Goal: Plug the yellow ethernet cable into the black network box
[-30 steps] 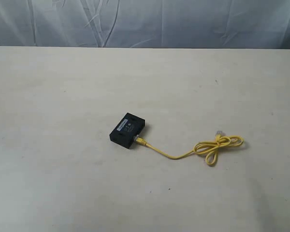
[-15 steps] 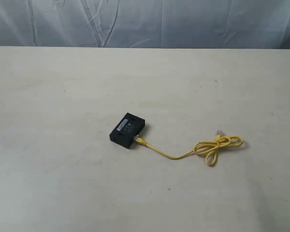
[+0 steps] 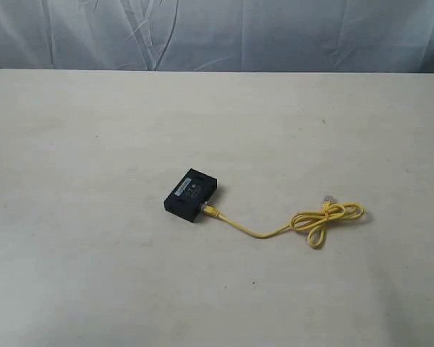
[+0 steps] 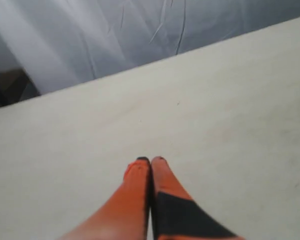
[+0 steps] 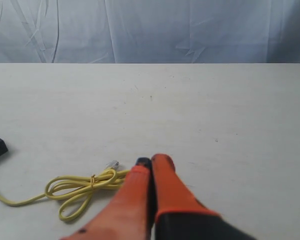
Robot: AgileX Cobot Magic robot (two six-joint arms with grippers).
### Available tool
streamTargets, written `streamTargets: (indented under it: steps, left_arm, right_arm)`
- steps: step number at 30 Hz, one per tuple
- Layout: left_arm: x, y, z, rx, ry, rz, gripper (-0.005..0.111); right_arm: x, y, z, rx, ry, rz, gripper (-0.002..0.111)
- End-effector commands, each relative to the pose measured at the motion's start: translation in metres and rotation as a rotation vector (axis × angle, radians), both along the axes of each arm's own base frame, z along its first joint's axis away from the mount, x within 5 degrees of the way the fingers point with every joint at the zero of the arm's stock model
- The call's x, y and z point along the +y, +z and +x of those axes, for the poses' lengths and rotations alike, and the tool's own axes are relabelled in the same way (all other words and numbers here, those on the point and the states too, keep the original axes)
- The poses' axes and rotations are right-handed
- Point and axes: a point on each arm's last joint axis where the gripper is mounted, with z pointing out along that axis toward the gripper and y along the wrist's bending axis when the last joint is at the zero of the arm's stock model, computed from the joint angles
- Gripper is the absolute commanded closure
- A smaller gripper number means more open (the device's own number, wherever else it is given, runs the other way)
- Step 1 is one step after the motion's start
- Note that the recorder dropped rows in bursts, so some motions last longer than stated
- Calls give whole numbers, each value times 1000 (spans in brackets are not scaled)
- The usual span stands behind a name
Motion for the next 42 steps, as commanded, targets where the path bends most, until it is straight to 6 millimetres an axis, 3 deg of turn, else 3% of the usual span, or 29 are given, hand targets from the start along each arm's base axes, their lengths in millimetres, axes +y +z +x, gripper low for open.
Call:
streamTargets:
  steps: [1, 11, 42]
  left_arm:
    - [11, -17, 3, 32, 150, -119, 107]
    - [12, -17, 4, 4, 188, -214, 107]
    - [12, -17, 4, 4, 188, -214, 107]
  right_arm:
    - [0, 1, 0, -17, 0, 0, 108]
    - [0, 1, 0, -17, 0, 0, 108]
    - [0, 1, 0, -17, 0, 0, 108]
